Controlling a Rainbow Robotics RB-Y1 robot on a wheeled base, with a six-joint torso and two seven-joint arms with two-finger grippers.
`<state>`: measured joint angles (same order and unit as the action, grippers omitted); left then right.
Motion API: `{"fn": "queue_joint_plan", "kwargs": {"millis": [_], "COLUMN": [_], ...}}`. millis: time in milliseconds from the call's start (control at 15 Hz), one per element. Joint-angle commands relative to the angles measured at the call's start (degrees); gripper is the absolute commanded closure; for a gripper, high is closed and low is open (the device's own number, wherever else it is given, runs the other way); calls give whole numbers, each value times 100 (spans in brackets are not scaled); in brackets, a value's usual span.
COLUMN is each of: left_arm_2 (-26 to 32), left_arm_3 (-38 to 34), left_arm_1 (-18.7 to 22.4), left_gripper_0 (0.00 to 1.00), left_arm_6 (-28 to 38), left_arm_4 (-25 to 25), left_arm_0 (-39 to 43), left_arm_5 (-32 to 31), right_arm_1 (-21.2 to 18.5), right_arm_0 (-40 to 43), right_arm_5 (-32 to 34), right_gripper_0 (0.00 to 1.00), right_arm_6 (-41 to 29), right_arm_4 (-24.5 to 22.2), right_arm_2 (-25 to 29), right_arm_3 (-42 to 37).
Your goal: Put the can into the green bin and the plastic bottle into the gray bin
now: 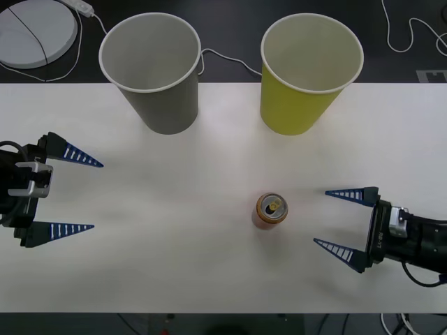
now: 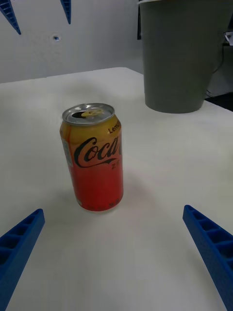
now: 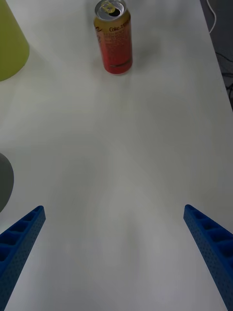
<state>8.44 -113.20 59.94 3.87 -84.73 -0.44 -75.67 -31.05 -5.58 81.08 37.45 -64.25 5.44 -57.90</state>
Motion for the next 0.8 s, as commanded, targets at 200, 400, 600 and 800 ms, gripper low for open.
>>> {"fn": "queue_joint_plan", "kwargs": {"millis": [200, 400, 600, 800], "left_arm_2": [0, 0, 0, 0], "left_arm_3": [0, 0, 0, 0], "left_arm_1": [0, 0, 0, 0], "left_gripper_0": [0, 0, 0, 0], "left_arm_6": [0, 0, 0, 0], "left_arm_4": [0, 0, 0, 0], "left_arm_0": [0, 0, 0, 0], "left_arm_5": [0, 0, 0, 0], "right_arm_1": [257, 389, 539, 662], "right_arm_0": [-31, -93, -128, -189], "right_arm_5": [-444, -567, -699, -910], "right_gripper_0": [0, 0, 0, 0], "right_arm_6": [105, 175, 228, 245], "right_arm_4": [167, 184, 220, 220], "right_arm_2": [-473, -675, -781, -904], "right_arm_3": [-2, -2, -2, -2]}}
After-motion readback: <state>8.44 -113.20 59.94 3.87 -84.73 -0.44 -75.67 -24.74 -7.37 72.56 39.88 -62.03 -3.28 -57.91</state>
